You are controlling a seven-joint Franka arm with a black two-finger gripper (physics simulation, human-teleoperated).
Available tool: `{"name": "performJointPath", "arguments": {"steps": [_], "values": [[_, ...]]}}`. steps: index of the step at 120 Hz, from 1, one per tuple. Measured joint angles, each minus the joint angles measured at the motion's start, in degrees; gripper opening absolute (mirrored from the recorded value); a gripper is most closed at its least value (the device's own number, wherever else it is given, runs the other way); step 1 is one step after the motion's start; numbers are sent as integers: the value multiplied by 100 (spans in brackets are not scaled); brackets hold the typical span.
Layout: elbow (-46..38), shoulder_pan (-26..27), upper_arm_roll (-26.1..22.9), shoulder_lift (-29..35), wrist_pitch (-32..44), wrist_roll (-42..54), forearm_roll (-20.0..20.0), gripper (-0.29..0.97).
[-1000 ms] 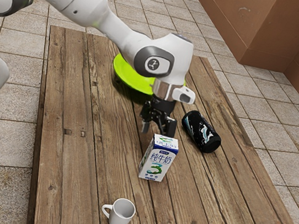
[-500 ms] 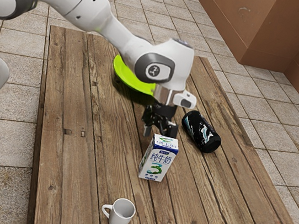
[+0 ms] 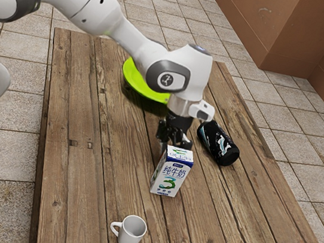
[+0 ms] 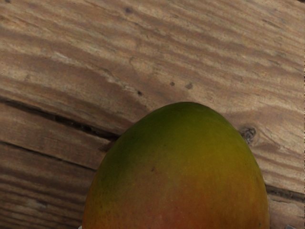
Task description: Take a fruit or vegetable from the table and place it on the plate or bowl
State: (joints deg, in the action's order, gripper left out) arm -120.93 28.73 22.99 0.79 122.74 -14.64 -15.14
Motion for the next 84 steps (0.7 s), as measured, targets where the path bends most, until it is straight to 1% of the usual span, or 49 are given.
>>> {"name": "performJointPath", "arguments": {"steps": [2,12,20,28,37,49,55,65,73,84], "values": [[15,-4,-1,2,-1,-7,22,16],[237,22,46,32,-45,-42,127,14],[568,164,230,49,-191,-65,179,13],[920,401,563,62,-376,-62,207,13],[1292,667,1053,68,-599,-35,224,13],[1675,758,1710,97,-937,25,232,12],[1935,668,2044,117,-1165,55,293,11],[2437,368,2681,139,-1616,103,481,11],[2642,-200,2976,132,-1921,139,674,13],[2700,-1028,3080,109,-2249,186,880,13]]}}
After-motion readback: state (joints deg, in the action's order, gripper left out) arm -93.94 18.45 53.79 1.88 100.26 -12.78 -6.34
